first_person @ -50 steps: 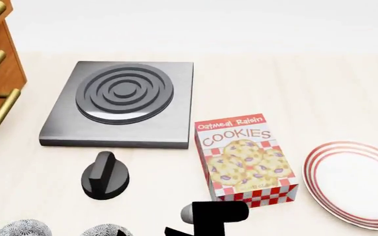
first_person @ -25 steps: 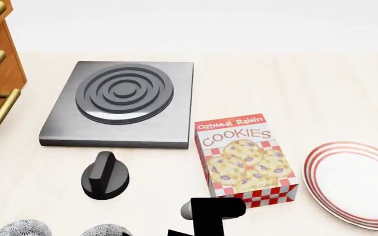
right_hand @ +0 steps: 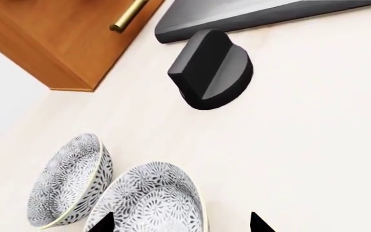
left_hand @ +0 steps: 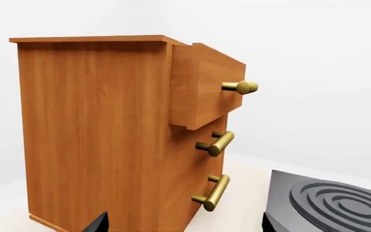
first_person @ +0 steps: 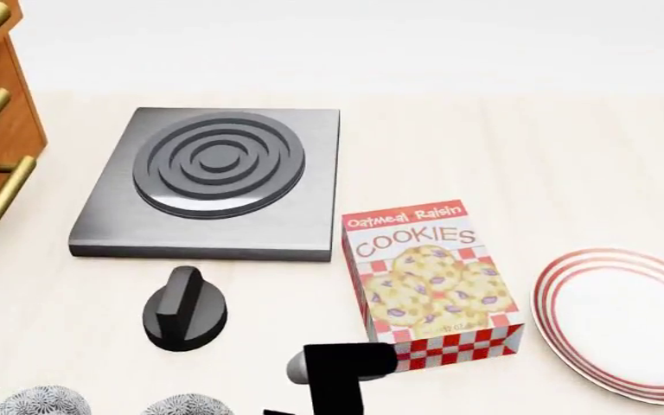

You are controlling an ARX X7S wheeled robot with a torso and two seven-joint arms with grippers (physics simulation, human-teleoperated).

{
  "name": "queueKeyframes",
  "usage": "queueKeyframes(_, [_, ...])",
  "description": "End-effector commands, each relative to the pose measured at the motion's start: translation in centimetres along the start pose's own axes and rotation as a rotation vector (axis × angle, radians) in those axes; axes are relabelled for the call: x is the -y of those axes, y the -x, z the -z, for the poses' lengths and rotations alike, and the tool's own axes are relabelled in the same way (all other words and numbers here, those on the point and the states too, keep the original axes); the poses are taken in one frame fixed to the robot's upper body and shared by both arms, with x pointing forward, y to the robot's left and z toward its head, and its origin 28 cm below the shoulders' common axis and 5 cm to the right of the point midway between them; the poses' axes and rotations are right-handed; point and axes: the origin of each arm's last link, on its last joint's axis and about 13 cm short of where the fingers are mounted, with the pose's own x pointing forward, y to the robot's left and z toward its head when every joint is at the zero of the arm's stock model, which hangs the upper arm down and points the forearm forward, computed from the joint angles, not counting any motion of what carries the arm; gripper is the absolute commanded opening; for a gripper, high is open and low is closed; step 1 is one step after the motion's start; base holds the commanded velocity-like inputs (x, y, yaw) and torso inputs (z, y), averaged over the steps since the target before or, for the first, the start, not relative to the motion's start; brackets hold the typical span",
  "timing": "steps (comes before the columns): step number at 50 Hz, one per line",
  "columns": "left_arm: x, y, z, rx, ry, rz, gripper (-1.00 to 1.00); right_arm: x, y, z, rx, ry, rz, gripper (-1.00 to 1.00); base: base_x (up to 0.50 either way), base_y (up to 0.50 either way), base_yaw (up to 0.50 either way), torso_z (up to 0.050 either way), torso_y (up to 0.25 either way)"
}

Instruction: Pick the akita bowl from table center and place it on the plate.

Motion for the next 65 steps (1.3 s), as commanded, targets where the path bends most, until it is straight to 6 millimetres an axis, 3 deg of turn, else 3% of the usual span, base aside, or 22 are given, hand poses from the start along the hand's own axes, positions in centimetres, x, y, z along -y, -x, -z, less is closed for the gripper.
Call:
queueKeyframes(1, [-0.1, 0.1, 0.1, -0.003, 0.002, -0.004, 1.00, 0.4, -0.5, 0.0, -0.023, -0.014, -0.008, 1.00, 0.00, 0.00, 0.00, 0.000, 0.000])
queueKeyframes(28, [-0.2, 0.3, 0.5, -0.018, 0.016, -0.010, 1.00, 0.7, -0.3, 1.6, -0.066, -0.086, -0.029, 1.00, 0.00, 0.00, 0.00, 0.000, 0.000])
queueKeyframes(39, [-0.1, 0.4, 0.7, -0.021, 0.021, -0.016, 1.00, 0.9, 0.3, 1.5, -0.057, -0.093, -0.014, 1.00, 0.00, 0.00, 0.00, 0.000, 0.000])
queueKeyframes(65, [-0.4, 0.5, 0.8, -0.024, 0.018, -0.022, 1.00, 1.5, -0.4, 1.3, -0.070, -0.157, -0.043, 1.00, 0.00, 0.00, 0.00, 0.000, 0.000])
